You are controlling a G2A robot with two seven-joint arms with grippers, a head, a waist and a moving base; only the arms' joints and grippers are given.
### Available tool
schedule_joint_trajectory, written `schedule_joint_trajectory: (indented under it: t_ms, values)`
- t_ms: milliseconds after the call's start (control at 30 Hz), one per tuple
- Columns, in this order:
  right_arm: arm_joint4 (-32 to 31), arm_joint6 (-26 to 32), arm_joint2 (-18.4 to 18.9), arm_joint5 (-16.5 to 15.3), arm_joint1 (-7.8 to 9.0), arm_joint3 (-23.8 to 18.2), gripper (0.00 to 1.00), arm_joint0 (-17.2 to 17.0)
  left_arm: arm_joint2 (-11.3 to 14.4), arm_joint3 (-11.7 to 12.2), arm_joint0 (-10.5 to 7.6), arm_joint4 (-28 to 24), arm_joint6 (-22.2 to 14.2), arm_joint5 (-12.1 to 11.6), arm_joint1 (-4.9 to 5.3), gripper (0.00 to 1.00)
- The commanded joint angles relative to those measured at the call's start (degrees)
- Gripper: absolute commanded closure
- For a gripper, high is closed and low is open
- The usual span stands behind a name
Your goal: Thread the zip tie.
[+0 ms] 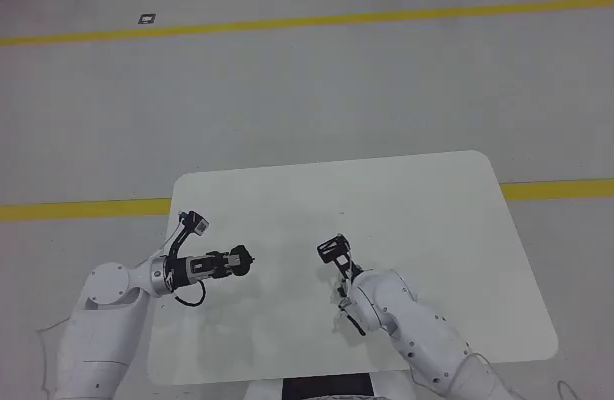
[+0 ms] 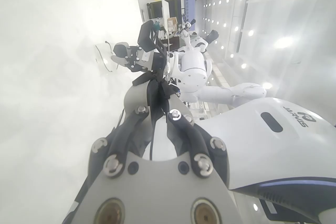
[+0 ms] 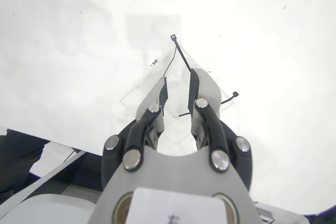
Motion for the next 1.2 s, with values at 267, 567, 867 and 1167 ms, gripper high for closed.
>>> schedule_joint_trajectory:
  t_ms: [267,567,867,1167]
  values:
    - [-4.2,2.8,-1.6,1.5,-0.79,0.9,0.78,0.3,0.0,0.0,0.0,0.0,0.0,0.0,0.0,1.0]
    - [-6.1,6.1,-2.9,2.9,-1.43,2.4,0.77,2.2,0.0,0.0,0.0,0.0,0.0,0.0,0.0,1.0]
    - [-6.1,6.6,-5.4,5.4,-1.4,4.4,0.79,4.2,0.0,0.0,0.0,0.0,0.0,0.0,0.0,1.0]
    - [-5.3,5.6,-4.7,4.4,-2.1,5.7,0.85,4.0,0.0,0.0,0.0,0.0,0.0,0.0,0.0,1.0]
